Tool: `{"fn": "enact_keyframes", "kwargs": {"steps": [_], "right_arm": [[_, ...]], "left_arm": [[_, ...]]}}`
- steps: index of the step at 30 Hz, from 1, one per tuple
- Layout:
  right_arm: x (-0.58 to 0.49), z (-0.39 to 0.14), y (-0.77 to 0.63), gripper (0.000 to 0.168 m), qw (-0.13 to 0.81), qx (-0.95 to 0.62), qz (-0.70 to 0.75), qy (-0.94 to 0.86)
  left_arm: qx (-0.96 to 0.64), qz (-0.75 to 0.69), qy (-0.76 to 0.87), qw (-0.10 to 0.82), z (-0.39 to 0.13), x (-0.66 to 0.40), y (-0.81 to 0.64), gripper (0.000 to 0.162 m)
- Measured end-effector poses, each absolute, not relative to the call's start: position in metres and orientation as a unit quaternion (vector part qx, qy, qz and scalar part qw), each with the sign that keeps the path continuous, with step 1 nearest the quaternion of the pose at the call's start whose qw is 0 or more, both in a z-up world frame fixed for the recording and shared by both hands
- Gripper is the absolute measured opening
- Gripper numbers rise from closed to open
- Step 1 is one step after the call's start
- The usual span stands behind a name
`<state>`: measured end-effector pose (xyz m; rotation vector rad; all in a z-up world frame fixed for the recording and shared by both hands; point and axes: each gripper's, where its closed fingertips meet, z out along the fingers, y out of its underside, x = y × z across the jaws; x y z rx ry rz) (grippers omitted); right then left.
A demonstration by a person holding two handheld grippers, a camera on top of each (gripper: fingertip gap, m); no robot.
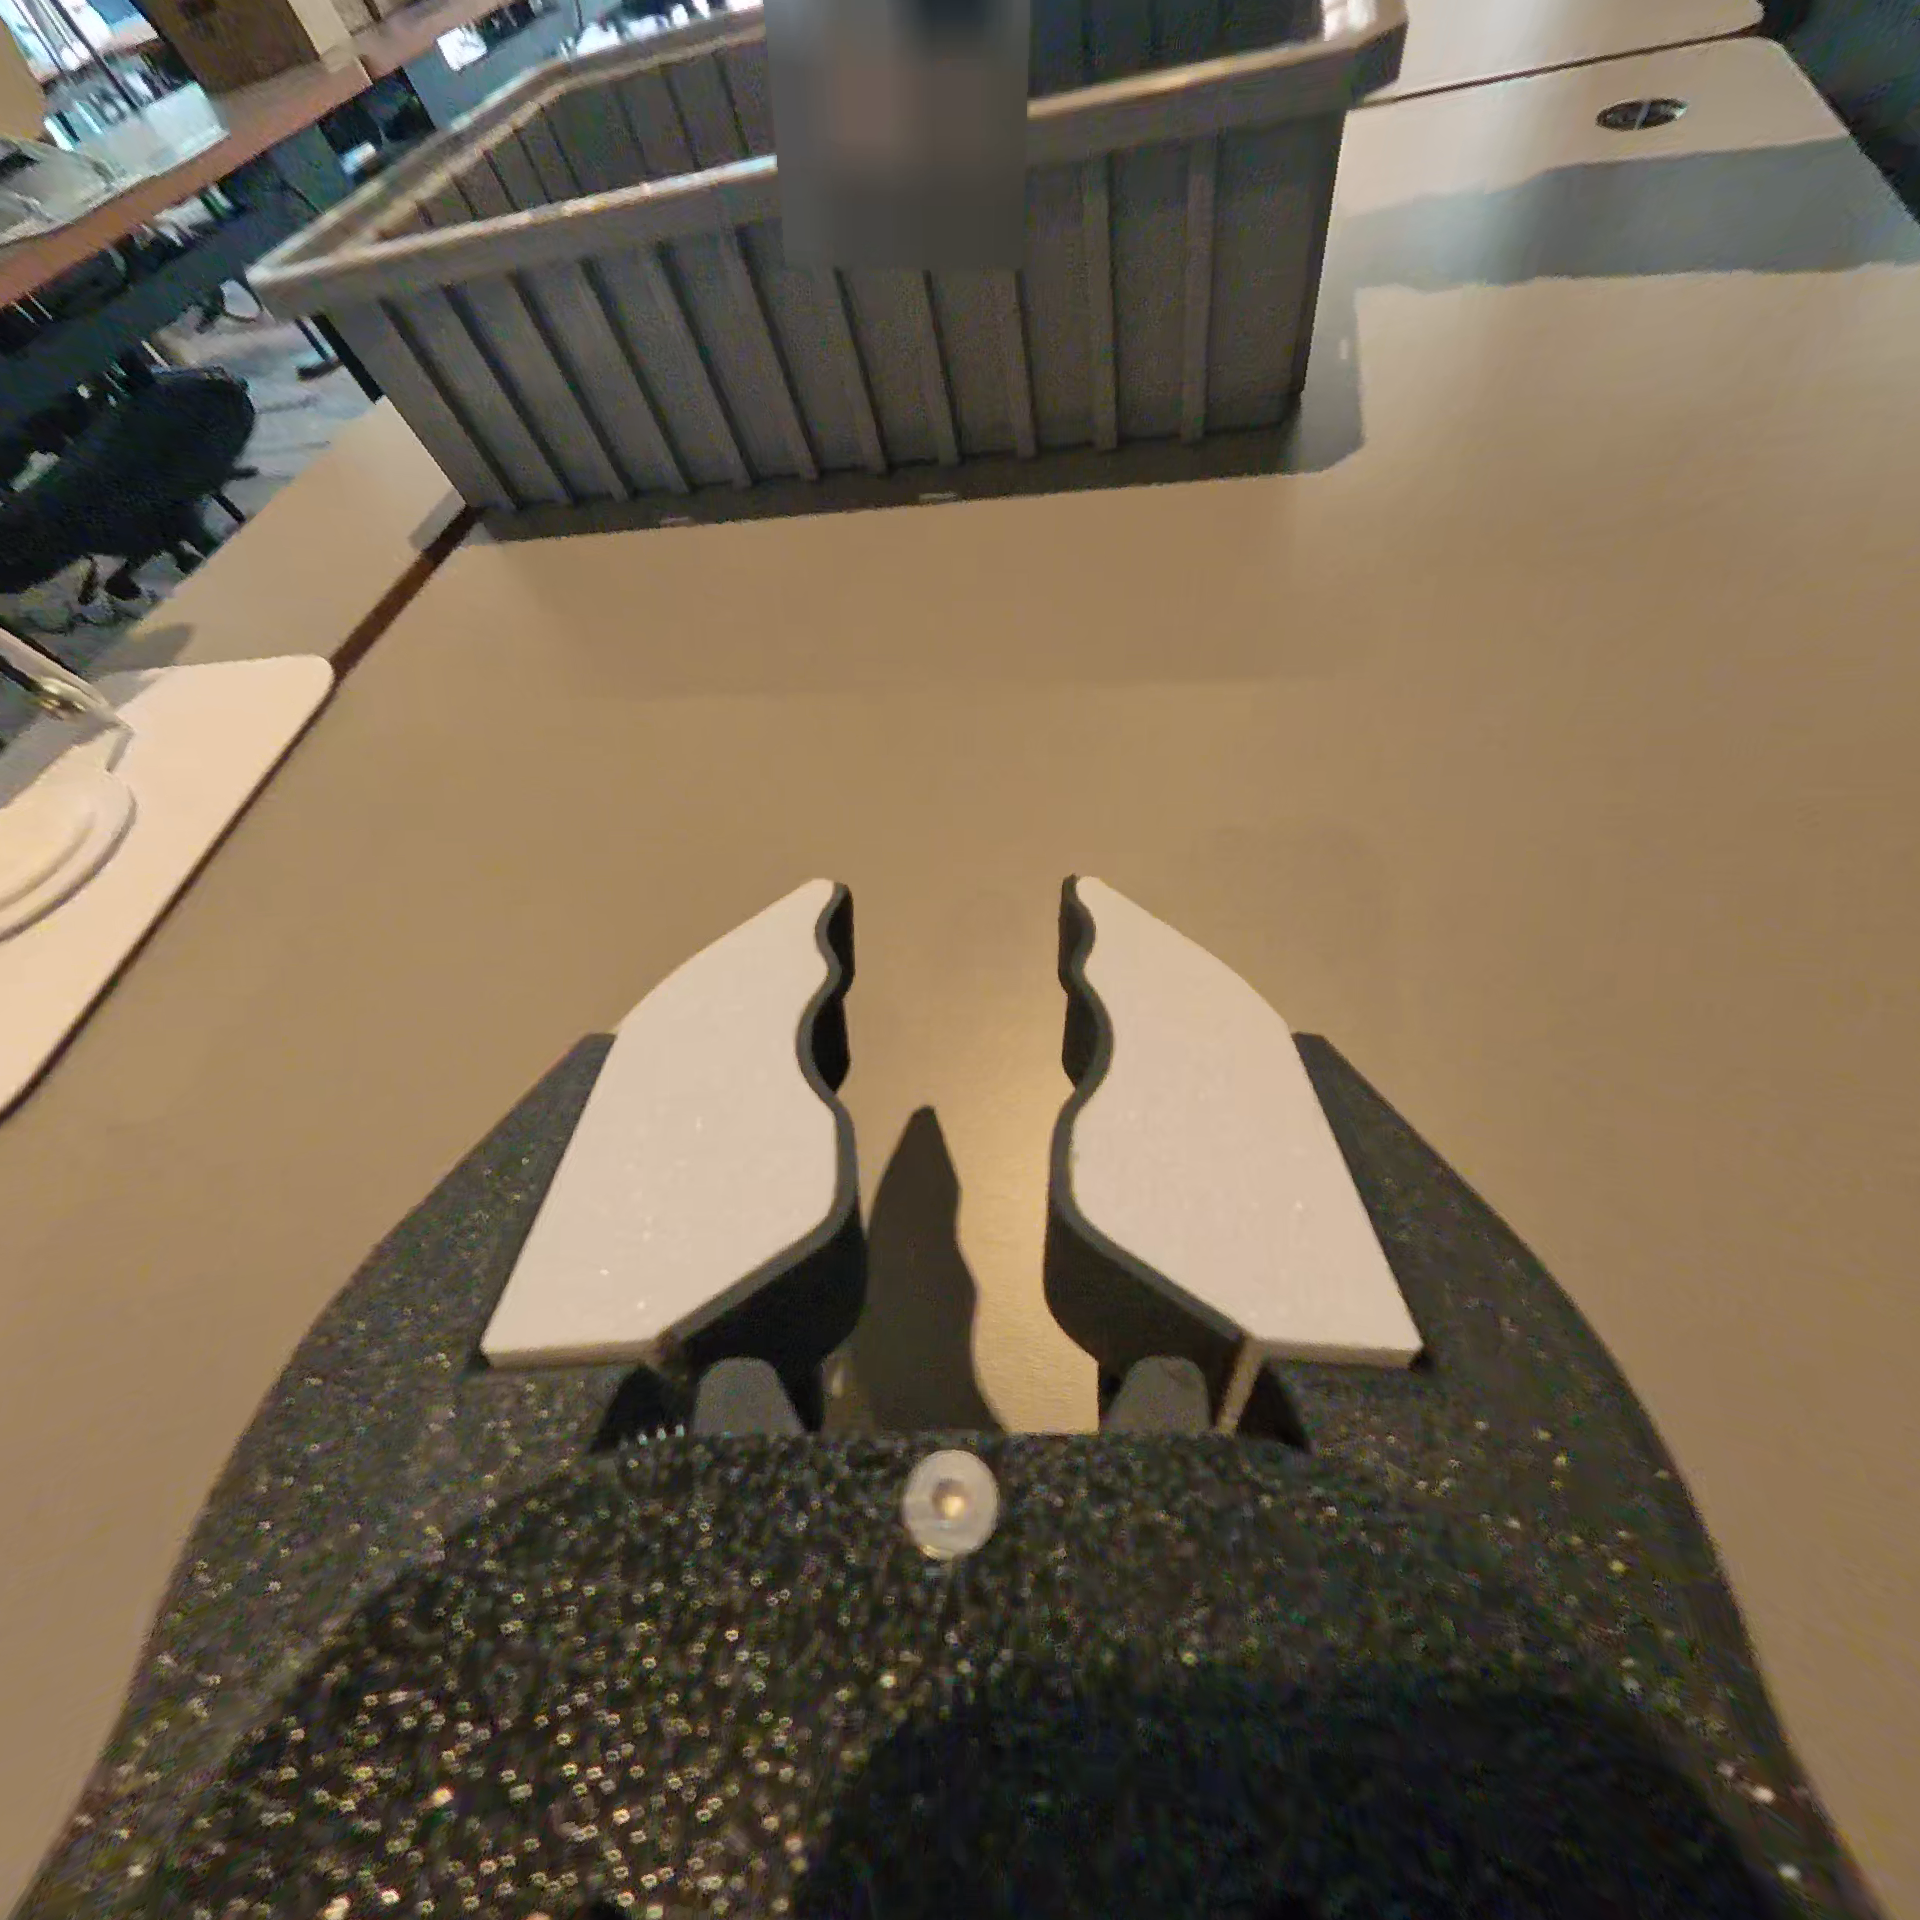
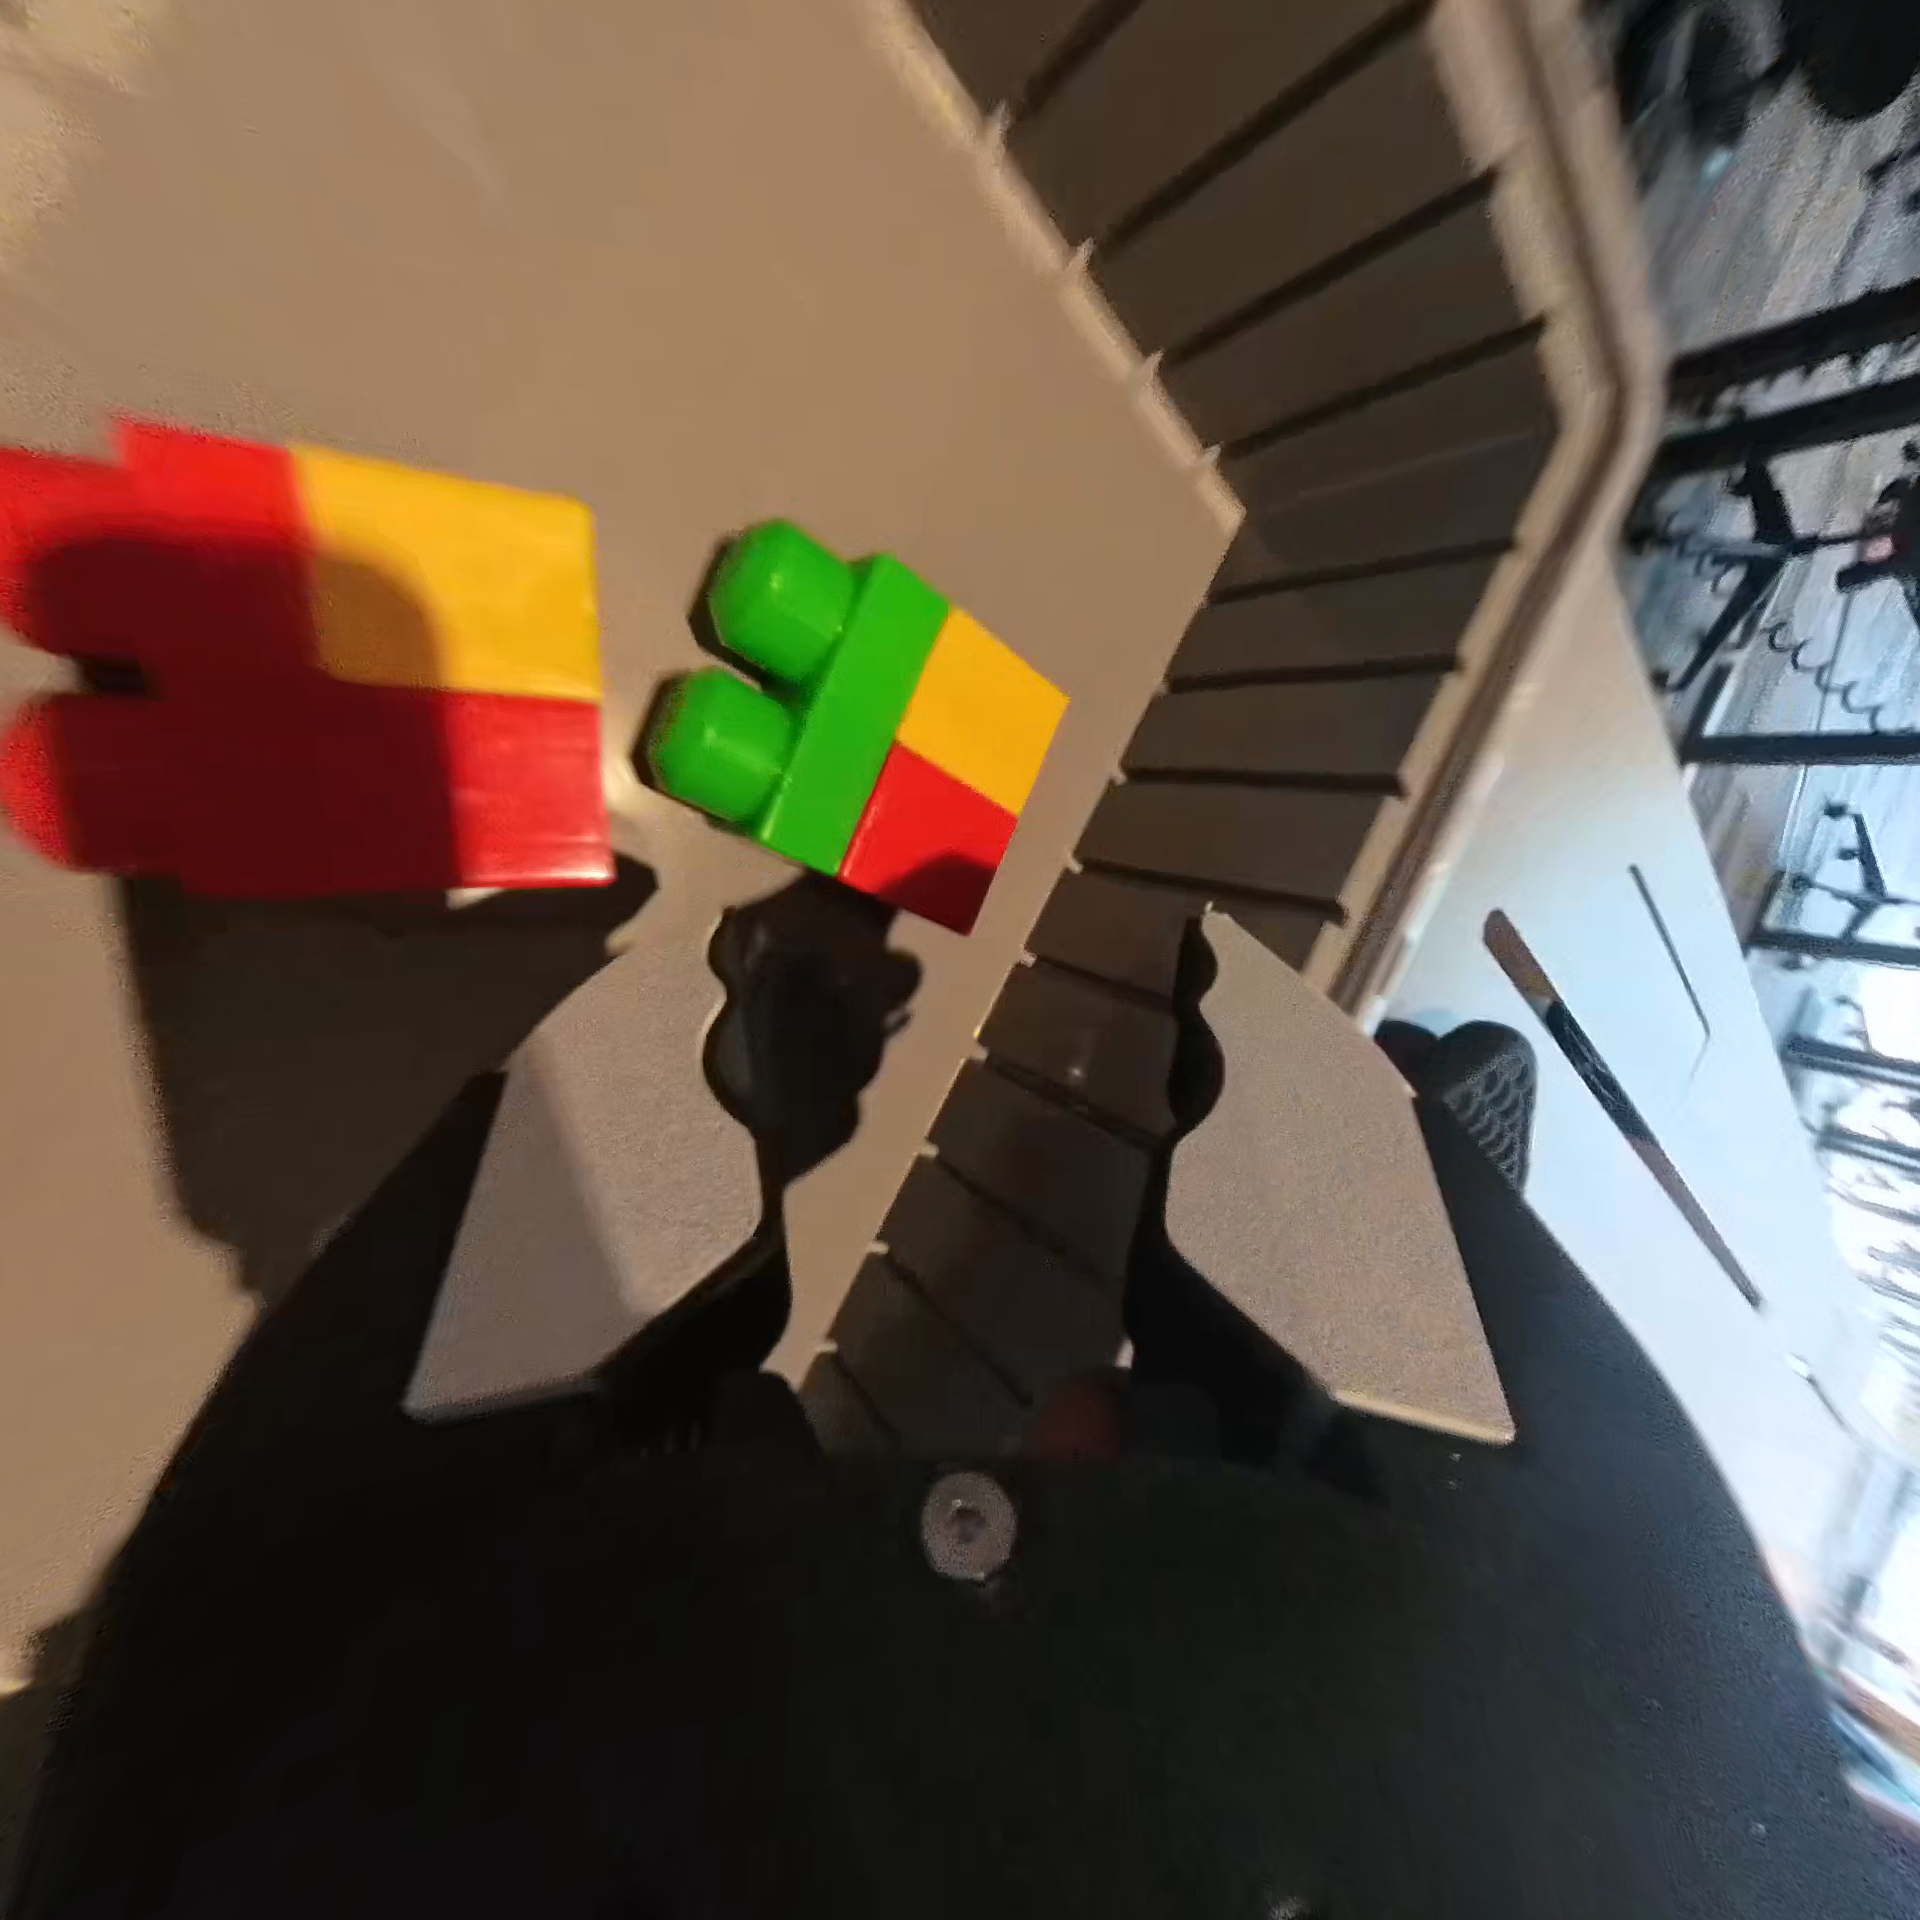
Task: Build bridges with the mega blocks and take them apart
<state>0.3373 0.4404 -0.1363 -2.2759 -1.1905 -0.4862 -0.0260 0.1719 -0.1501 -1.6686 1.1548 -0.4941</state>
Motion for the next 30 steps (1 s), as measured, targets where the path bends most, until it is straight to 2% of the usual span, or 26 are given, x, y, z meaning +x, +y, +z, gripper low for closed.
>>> {"fn": "enact_keyframes", "kwargs": {"steps": [5,8,10,14,18,25,30], "right_arm": [[0.237,-0.035,0.358,0.07,0.447,-0.77,0.009,-0.455],[0.147,-0.012,0.271,0.065,0.485,-0.687,0.079,-0.535],[0.092,-0.029,0.217,0.064,0.477,-0.64,0.098,-0.595],[0.015,-0.113,0.148,0.063,0.422,-0.584,0.109,-0.685],[-0.013,-0.184,0.128,0.063,0.365,-0.588,0.135,-0.709],[-0.017,-0.205,0.122,0.059,0.304,-0.633,0.242,-0.67],[-0.018,-0.206,0.12,0.054,0.294,-0.629,0.252,-0.674]], "left_arm": [[-0.675,-0.195,0.45,0.551,-0.119,-0.033,0.174,0.037],[-0.673,-0.2,0.409,0.583,-0.094,-0.044,0.177,0.038],[-0.676,-0.2,0.373,0.603,-0.076,-0.056,0.176,0.04],[-0.704,-0.186,0.285,0.623,-0.05,-0.098,0.153,0.043],[-0.77,-0.096,0.232,0.586,-0.045,-0.17,0.109,0.043],[-0.847,0.08,0.186,0.492,-0.022,-0.322,0.073,0.045],[-0.877,0.13,0.282,0.366,-0.048,-0.388,0.127,0.052]]}}
